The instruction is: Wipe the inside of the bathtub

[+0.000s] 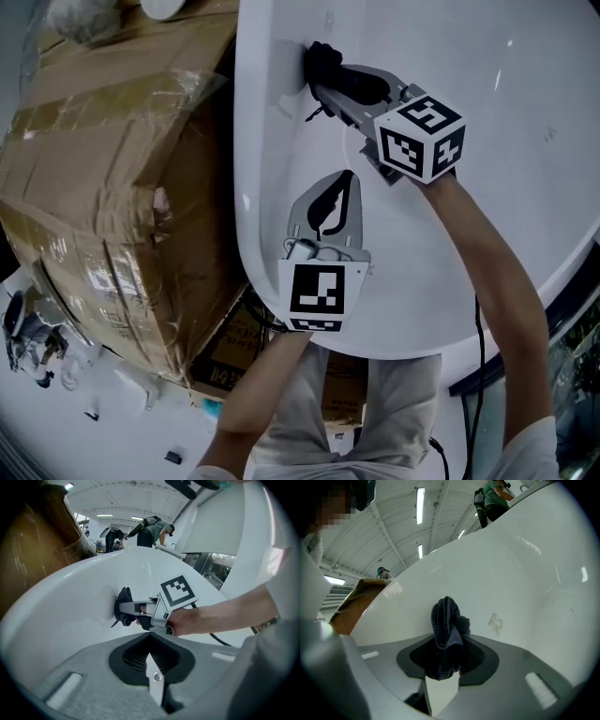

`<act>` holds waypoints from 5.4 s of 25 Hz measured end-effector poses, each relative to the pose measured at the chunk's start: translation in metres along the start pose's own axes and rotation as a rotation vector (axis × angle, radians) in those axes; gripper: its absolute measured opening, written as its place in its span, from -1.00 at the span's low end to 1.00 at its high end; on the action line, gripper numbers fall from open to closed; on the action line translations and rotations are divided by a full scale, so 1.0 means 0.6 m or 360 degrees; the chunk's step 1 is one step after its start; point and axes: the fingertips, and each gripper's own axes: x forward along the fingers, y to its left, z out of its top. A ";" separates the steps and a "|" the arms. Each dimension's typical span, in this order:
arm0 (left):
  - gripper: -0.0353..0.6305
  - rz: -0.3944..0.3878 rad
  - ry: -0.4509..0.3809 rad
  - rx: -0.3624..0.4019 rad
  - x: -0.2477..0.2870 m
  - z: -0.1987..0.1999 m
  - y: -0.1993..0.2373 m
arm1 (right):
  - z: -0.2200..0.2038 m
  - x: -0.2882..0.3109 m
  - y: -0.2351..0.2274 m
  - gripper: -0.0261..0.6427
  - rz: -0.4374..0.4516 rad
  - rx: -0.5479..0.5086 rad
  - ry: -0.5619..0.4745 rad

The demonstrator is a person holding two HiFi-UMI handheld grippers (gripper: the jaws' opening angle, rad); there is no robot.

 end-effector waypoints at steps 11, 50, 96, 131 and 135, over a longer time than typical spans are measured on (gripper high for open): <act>-0.90 0.0008 0.0016 0.0060 -0.021 -0.014 -0.018 | 0.053 -0.036 0.091 -0.55 0.0242 -0.0167 -0.0067; -0.90 -0.0129 0.0050 0.0141 0.018 -0.054 -0.027 | -0.238 -0.042 -0.156 -0.55 -0.0319 0.0249 0.0163; -0.90 -0.0140 0.0118 -0.0056 0.025 -0.079 -0.019 | -0.331 0.052 -0.131 -0.56 -0.0389 0.0789 0.0315; -0.90 -0.0001 0.0135 -0.0101 -0.089 -0.045 -0.024 | -0.117 -0.019 0.109 -0.58 0.0267 0.0388 0.0293; -0.90 0.0002 0.0141 -0.0095 -0.096 -0.048 -0.025 | -0.082 -0.032 0.147 -0.58 0.0359 0.0342 0.0253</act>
